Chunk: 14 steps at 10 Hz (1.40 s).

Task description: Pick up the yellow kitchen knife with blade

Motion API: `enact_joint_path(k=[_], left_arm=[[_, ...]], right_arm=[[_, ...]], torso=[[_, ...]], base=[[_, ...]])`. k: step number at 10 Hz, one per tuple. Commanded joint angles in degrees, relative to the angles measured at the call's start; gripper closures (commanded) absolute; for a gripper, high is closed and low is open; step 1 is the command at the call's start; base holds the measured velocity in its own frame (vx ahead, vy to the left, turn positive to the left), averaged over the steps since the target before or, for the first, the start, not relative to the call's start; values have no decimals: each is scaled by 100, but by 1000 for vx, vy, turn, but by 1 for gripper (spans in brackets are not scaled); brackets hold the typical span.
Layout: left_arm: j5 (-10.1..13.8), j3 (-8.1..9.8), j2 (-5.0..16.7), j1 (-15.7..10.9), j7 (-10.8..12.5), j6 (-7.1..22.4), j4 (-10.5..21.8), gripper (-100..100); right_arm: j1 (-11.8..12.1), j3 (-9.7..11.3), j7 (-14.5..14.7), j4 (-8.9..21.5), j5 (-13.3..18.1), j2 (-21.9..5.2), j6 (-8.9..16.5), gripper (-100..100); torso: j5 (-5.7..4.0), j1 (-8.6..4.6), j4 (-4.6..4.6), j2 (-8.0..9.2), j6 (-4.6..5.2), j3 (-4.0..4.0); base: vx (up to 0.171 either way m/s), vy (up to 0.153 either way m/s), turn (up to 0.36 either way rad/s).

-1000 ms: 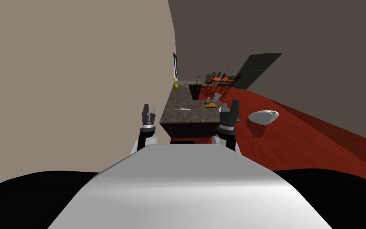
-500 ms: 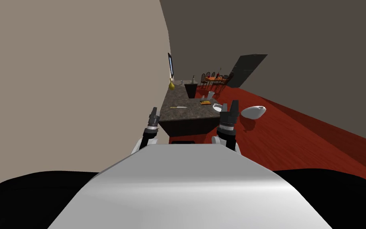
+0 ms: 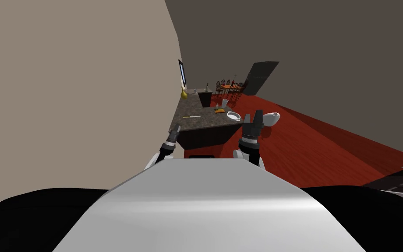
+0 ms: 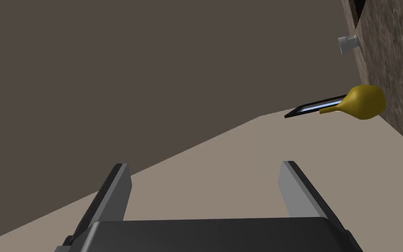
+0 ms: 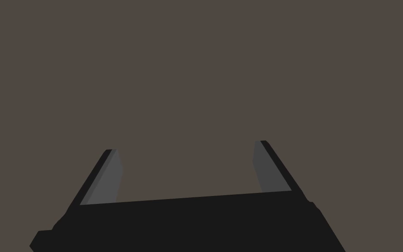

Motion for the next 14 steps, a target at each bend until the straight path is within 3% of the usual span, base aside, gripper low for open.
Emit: enact_joint_path(k=[1,2,3,4,5,6,7,8,9,10,11,12,13,14], left_arm=[[-191,-156,286,-16,16,-156,286,-100],[-191,-156,348,-16,16,-156,330,-100],[-387,-306,578,-7,21,-278,592,-100],[-387,-306,630,-7,21,-278,592,-100],[-601,-451,861,4,27,-405,817,-100],[-601,-451,919,4,27,-405,876,-100],[-833,-592,1164,18,37,-536,1061,-100],[-833,-592,1216,18,37,-536,1180,-100],[-1082,-727,1453,34,49,-670,1338,-100],[-1082,-727,1521,34,49,-670,1495,-100],[-1340,-857,1734,55,62,-807,1656,-100],[-1347,-857,1833,55,62,-807,1844,-100],[-1582,-981,2057,80,79,-948,2041,-100],[-1625,-981,2150,80,79,-948,2202,-100]], right_arm=[[0,0,0,0,0,0,0,0],[-1,1,0,0,0,0,0,0],[0,0,0,0,0,0,0,0],[-1,1,0,0,0,0,0,0],[0,0,0,0,0,0,0,0],[-1,1,0,0,0,0,0,0],[1,0,0,0,0,0,0,0],[0,1,0,0,0,0,0,0],[1,0,0,0,0,0,0,0],[0,0,0,0,0,0,0,0],[1,0,0,0,0,0,0,0],[0,0,0,0,0,0,0,0],[1,-1,0,0,0,0,0,0],[0,0,0,0,0,0,0,0]], torso=[[0,0,0,0,0,0],[0,-5,0,5,4,2],[-1,-5,0,-2,-1,-1],[-1,-10,1,8,3,4],[-2,-9,1,1,-1,1],[-3,-19,-1,-2,3,-1],[-3,-13,-1,-7,-2,-4],[-4,-20,-2,-7,3,-5],[-2,-7,-2,-9,-2,-5],[-1,-7,-1,-5,2,-3],[-1,0,-2,-8,-2,-5],[-1,-5,-2,-8,3,-5],[0,4,-2,-11,-5,-6],[1,4,-3,-13,0,-7]], base=[[-100,-63,-240],[-75,-67,-116],[-111,-80,-238],[-82,-79,-118],[-74,-112,-242],[-57,-91,-109],[-58,-113,-255],[-53,-78,-140],[-66,-79,-247],[-52,-67,-144],[-54,-85,-311],[-39,-59,-119],[-31,-62,-198],[-30,-57,-160]])
